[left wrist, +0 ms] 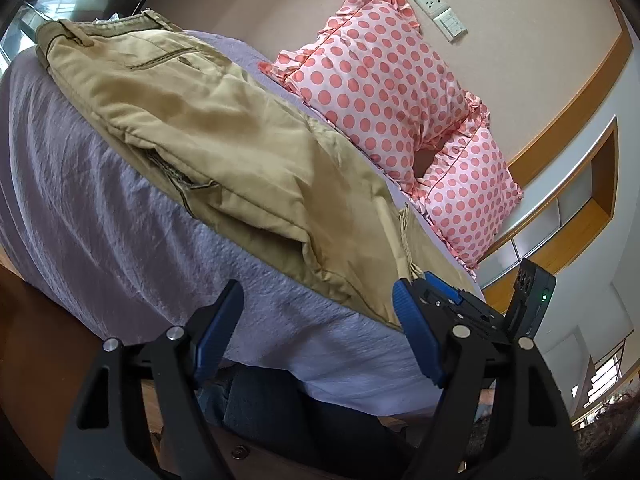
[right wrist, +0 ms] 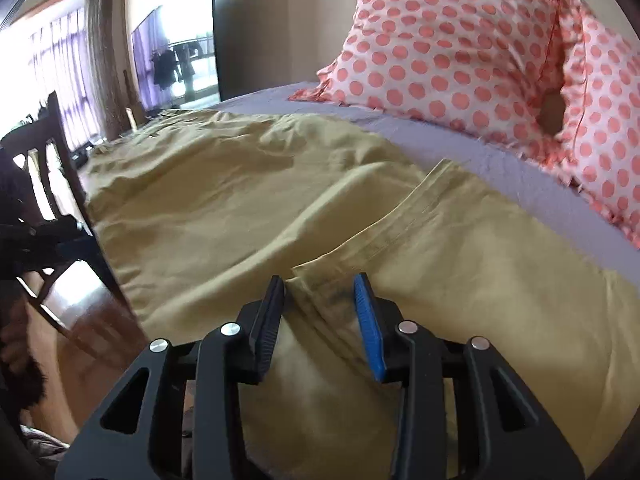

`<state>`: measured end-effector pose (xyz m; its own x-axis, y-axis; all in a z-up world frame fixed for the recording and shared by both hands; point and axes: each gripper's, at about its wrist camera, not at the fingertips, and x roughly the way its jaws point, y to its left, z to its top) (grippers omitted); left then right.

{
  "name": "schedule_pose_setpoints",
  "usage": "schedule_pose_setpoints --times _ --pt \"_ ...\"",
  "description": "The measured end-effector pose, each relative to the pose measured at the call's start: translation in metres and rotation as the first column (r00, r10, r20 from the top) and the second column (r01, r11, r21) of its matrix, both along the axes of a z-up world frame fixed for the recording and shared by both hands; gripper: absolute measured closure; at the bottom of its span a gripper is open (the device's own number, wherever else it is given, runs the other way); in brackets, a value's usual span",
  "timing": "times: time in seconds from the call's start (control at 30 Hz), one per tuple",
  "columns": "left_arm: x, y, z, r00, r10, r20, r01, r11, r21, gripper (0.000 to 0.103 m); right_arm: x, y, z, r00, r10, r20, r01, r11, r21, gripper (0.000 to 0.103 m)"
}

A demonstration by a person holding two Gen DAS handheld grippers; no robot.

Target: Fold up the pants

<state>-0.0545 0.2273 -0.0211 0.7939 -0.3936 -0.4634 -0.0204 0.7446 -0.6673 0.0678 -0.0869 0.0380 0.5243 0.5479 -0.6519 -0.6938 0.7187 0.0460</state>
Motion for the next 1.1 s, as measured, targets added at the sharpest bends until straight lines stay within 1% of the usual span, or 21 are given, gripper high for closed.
schedule_pose_setpoints --times 0.03,0.1,0.17,0.2,0.23,0.3,0.33,0.37,0.43,0.5,0.57,0.63,0.7,0.73,0.77,0.8,0.83,0.87,0.93,1.0,1.1 --pt "0.001 0.0 0.0 1.0 -0.001 -0.004 0.001 1.0 -0.001 0.026 0.002 0.001 0.0 1.0 -0.004 0.001 0.004 1.0 -0.001 0.067" --pt "0.002 -0.001 -0.001 1.0 -0.002 -0.005 0.002 1.0 -0.003 0.026 0.005 0.002 0.001 1.0 -0.015 0.006 0.015 1.0 -0.001 0.084" --pt "0.003 -0.001 0.0 1.0 0.0 -0.003 0.0 1.0 -0.002 0.026 0.007 -0.001 0.004 1.0 -0.027 0.004 0.027 0.999 0.02 0.093" --pt "0.003 -0.001 0.0 1.0 0.004 -0.001 -0.004 1.0 -0.004 0.026 0.008 -0.004 0.006 0.999 -0.036 0.002 0.036 0.999 0.041 0.095" --pt "0.002 0.001 0.0 1.0 0.008 0.001 -0.008 1.0 -0.008 0.026 0.011 -0.009 0.008 0.999 -0.044 -0.007 0.045 0.997 0.065 0.095" --pt "0.002 0.003 0.0 1.0 0.015 0.004 -0.015 1.0 -0.016 0.026 0.018 -0.021 0.011 0.997 -0.046 -0.065 0.055 0.988 0.147 0.095" --pt "0.003 0.005 0.0 1.0 0.02 0.005 -0.019 1.0 -0.022 0.026 0.02 -0.025 0.013 0.995 -0.035 -0.089 0.05 0.982 0.183 0.095" --pt "0.002 0.007 0.0 1.0 0.022 0.006 -0.021 0.999 -0.025 0.026 0.022 -0.031 0.015 0.992 -0.015 -0.127 0.046 0.969 0.242 0.095" --pt "0.002 0.009 0.0 1.0 0.026 0.009 -0.026 0.999 -0.029 0.026 0.018 -0.035 0.019 0.986 0.037 -0.16 0.015 0.95 0.31 0.095" --pt "0.002 0.011 0.0 1.0 0.027 0.014 -0.026 0.999 -0.031 0.026 0.009 -0.03 0.02 0.98 0.098 -0.176 -0.036 0.945 0.324 0.095" --pt "0.003 0.011 0.001 0.999 0.028 0.015 -0.027 0.999 -0.032 0.025 -0.003 -0.018 0.016 0.974 0.145 -0.174 -0.092 0.955 0.284 0.095" --pt "0.004 0.013 0.002 0.999 0.033 0.018 -0.032 0.999 -0.027 0.025 -0.01 -0.01 0.009 0.976 0.147 -0.162 -0.108 0.967 0.232 0.095" --pt "0.004 0.016 0.005 0.998 0.051 0.022 -0.051 0.999 -0.02 0.025 -0.009 -0.011 0.005 0.971 0.148 -0.185 -0.102 0.966 0.236 0.094" --pt "0.003 0.021 0.006 0.997 0.074 0.021 -0.073 0.997 -0.02 0.025 -0.008 -0.012 0.005 0.97 0.145 -0.193 -0.097 0.966 0.24 0.091" --pt "0.003 0.027 0.007 0.995 0.098 0.021 -0.097 0.995 -0.023 0.025 -0.007 -0.013 0.006 0.97 0.14 -0.201 -0.089 0.966 0.244 0.073" --pt "0.003 0.034 0.009 0.991 0.131 0.02 -0.131 0.991 -0.024 0.025 -0.005 -0.015 0.006 0.969 0.118 -0.215 -0.064 0.967 0.245 0.036" --pt "0.003 0.039 0.01 0.987 0.16 0.02 -0.159 0.987 -0.022 0.025 -0.004 -0.017 0.006 0.969 0.101 -0.223 -0.044 0.968 0.248 0.02" --pt "0.003 0.046 0.012 0.98 0.197 0.015 -0.197 0.98 -0.015 0.025 -0.003 -0.02 0.006 0.97 0.094 -0.225 -0.033 0.965 0.261 0.01" --pt "0.007 0.058 0.012 0.967 0.255 -0.017 -0.255 0.967 -0.004 0.027 -0.003 -0.028 0.01 0.968 0.105 -0.227 -0.028 0.948 0.317 0.01" --pt "0.014 0.065 0.011 0.963 0.266 -0.047 -0.266 0.964 -0.01 0.026 -0.004 -0.031 0.013 0.969 0.103 -0.224 -0.023 0.943 0.333 0.01" --pt "0.021 0.064 0.016 0.955 0.283 -0.086 -0.282 0.959 0.026 0.024 -0.003 -0.032 0.014 0.969 0.104 -0.225 -0.024 0.943 0.333 0.01"
